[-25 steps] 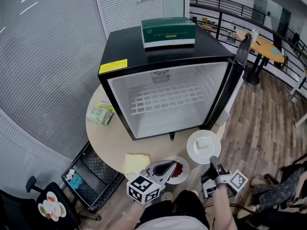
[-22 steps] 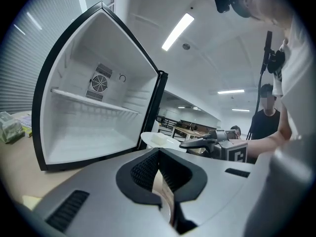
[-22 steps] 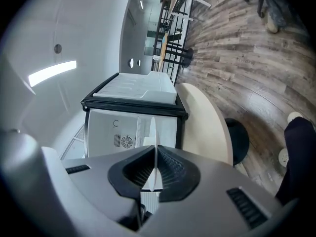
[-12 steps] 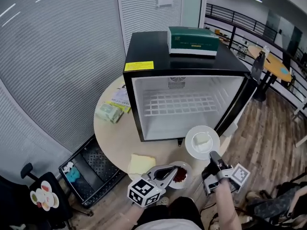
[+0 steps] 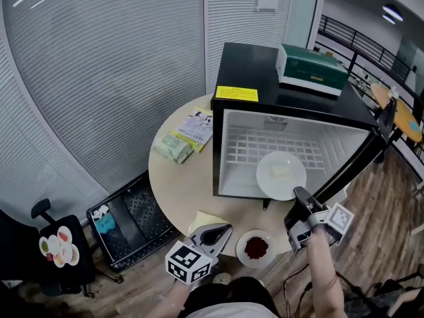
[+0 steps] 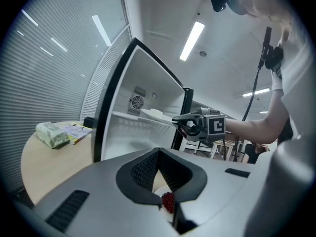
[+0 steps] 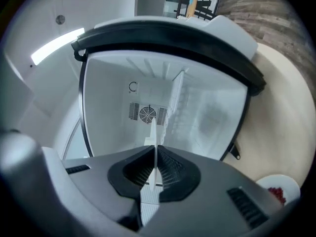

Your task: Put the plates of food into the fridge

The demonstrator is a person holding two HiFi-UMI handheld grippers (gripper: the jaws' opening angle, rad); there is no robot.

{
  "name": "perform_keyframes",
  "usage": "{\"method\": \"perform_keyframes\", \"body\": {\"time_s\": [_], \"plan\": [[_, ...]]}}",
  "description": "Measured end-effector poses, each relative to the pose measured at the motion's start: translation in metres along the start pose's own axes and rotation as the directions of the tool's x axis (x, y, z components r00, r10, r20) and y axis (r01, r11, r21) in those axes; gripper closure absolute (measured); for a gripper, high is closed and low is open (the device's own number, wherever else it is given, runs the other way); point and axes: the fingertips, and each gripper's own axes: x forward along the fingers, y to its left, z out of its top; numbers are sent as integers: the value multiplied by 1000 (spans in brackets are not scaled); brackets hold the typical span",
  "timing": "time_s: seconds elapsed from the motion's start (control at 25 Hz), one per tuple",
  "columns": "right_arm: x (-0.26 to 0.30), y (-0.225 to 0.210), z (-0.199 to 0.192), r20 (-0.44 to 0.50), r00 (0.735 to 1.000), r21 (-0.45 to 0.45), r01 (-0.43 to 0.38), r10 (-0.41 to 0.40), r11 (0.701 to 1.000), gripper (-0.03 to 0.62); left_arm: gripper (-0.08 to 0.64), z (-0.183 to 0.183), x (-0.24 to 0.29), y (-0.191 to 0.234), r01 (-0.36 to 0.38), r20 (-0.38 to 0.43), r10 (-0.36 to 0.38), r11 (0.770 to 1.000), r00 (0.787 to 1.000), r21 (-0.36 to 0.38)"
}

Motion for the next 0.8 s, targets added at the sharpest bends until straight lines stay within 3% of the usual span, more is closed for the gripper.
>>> {"method": "perform_keyframes", "body": {"time_s": [0.2, 0.52, 0.8], "plan": [[54, 10, 0, -73, 997, -21, 12, -14, 1000, 574, 556, 2, -21, 26, -102, 31, 104, 994, 994, -39], [123, 13, -2, -135, 988, -26, 67, -70, 997, 574, 555, -1, -45, 48, -208, 62, 214, 974, 975, -90], [152, 11, -12, -183, 970, -104, 141, -159, 984, 572, 555, -11, -54, 59, -246, 61, 256, 960, 965, -133]]}}
